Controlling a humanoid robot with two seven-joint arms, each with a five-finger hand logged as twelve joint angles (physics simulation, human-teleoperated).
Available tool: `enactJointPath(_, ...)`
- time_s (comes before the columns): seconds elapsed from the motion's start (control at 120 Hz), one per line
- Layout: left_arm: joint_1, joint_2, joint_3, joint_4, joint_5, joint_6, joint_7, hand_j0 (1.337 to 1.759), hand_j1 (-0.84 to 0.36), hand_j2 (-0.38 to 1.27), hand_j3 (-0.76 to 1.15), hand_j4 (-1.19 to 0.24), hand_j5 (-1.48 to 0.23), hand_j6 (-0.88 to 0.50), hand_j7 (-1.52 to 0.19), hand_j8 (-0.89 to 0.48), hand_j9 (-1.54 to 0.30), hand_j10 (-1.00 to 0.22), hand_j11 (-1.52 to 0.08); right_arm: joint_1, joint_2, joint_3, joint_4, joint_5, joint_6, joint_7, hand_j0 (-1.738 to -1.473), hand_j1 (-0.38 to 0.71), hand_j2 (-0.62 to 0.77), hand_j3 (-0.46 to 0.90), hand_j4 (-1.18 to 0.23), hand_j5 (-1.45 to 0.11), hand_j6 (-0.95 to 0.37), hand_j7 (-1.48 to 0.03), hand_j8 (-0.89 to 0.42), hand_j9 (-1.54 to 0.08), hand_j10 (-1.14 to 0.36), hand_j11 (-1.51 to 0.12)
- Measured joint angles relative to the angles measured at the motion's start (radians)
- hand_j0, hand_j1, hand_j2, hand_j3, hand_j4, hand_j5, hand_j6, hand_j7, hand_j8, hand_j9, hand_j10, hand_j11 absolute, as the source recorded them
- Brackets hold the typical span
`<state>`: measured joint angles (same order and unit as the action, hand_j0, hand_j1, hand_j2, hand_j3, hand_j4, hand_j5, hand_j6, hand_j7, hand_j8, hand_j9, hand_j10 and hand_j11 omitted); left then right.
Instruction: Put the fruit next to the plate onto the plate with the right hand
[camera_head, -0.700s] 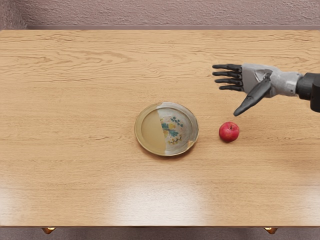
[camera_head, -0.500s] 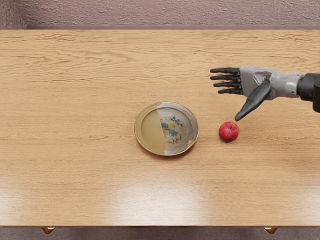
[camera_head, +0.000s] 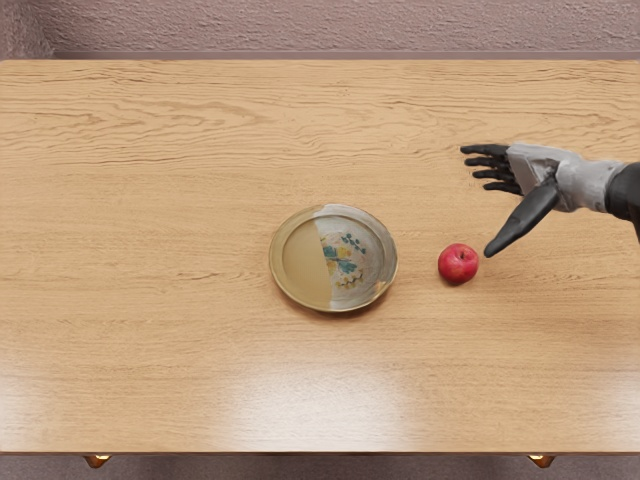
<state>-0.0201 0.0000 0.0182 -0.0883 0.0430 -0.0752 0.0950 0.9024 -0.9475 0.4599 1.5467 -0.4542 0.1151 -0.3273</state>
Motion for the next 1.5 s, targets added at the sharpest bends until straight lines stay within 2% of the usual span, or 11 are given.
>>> enactJointPath(0.083,0.000,0.000,0.000,0.000,0.000,0.000,0.000,1.658,0.06,0.05,0.00,-0.24,-0.32,-0.24,-0.32,-0.24,-0.32,-0.24,-0.32,0.039,0.003,-0.096,0.039,-0.049,-0.146,-0.031,-1.658,-0.30,-0.01,0.00,-0.05,-0.06,-0.05,-0.06,-0.05,-0.06,-0.05,-0.06)
enactJointPath(0.183,0.000,0.000,0.000,0.000,0.000,0.000,0.000,1.658,0.06,0.05,0.00,-0.24,-0.32,-0.24,-0.32,-0.24,-0.32,-0.24,-0.32,0.147,0.050,-0.284,0.072,-0.072,-0.338,-0.059,-1.658,-0.30,-0.01,0.00,-0.05,-0.06,-0.05,-0.06,-0.05,-0.06,-0.05,-0.06)
enactJointPath(0.292,0.000,0.000,0.000,0.000,0.000,0.000,0.000,1.658,0.06,0.05,0.00,-0.24,-0.32,-0.24,-0.32,-0.24,-0.32,-0.24,-0.32,0.251,0.121,-0.464,0.097,-0.078,-0.534,-0.112,-1.658,-0.30,-0.01,0.00,-0.05,-0.06,-0.05,-0.06,-0.05,-0.06,-0.05,-0.06)
enactJointPath(0.433,0.000,0.000,0.000,0.000,0.000,0.000,0.000,1.658,0.06,0.05,0.00,-0.24,-0.32,-0.24,-0.32,-0.24,-0.32,-0.24,-0.32,0.307,0.200,-0.592,0.117,-0.079,-0.676,-0.165,-1.658,-0.30,-0.01,0.00,-0.05,-0.06,-0.05,-0.06,-0.05,-0.06,-0.05,-0.06)
enactJointPath(0.592,0.000,0.000,0.000,0.000,0.000,0.000,0.000,1.658,0.06,0.05,0.00,-0.24,-0.32,-0.24,-0.32,-0.24,-0.32,-0.24,-0.32,0.323,0.267,-0.652,0.123,-0.079,-0.715,-0.206,-1.658,-0.30,-0.01,0.00,-0.05,-0.06,-0.05,-0.06,-0.05,-0.06,-0.05,-0.06)
enactJointPath(0.833,0.000,0.000,0.000,0.000,0.000,0.000,0.000,1.658,0.06,0.05,0.00,-0.24,-0.32,-0.24,-0.32,-0.24,-0.32,-0.24,-0.32,0.378,0.305,-0.703,0.121,-0.075,-0.725,-0.262,-1.658,-0.29,-0.01,0.00,-0.05,-0.06,-0.05,-0.06,-0.05,-0.06,-0.05,-0.06)
enactJointPath(0.967,0.000,0.000,0.000,0.000,0.000,0.000,0.000,1.658,0.06,0.05,0.00,-0.24,-0.32,-0.24,-0.32,-0.24,-0.32,-0.24,-0.32,0.411,0.330,-0.725,0.121,-0.058,-0.726,-0.278,-1.658,-0.29,-0.01,0.00,-0.05,-0.07,-0.05,-0.07,-0.05,-0.07,-0.05,-0.07)
enactJointPath(1.108,0.000,0.000,0.000,0.000,0.000,0.000,0.000,1.658,0.06,0.05,0.00,-0.24,-0.32,-0.24,-0.32,-0.24,-0.32,-0.24,-0.32,0.534,0.406,-0.822,0.122,0.057,-0.726,-0.282,-1.658,-0.29,-0.01,0.00,-0.05,-0.07,-0.06,-0.07,-0.06,-0.07,-0.05,-0.07)
enactJointPath(1.242,0.000,0.000,0.000,0.000,0.000,0.000,0.000,1.658,0.06,0.05,0.00,-0.24,-0.32,-0.24,-0.32,-0.24,-0.32,-0.24,-0.32,0.658,0.439,-0.909,0.123,0.169,-0.726,-0.283,-1.658,-0.28,-0.01,0.00,-0.06,-0.07,-0.06,-0.07,-0.06,-0.07,-0.06,-0.07)
enactJointPath(1.5,0.000,0.000,0.000,0.000,0.000,0.000,0.000,1.658,0.06,0.05,0.00,-0.24,-0.32,-0.24,-0.32,-0.24,-0.32,-0.24,-0.32,0.777,0.562,-1.078,0.070,0.341,-0.726,-0.284,-1.658,-0.28,-0.01,0.00,-0.06,-0.07,-0.06,-0.07,-0.06,-0.07,-0.06,-0.07)
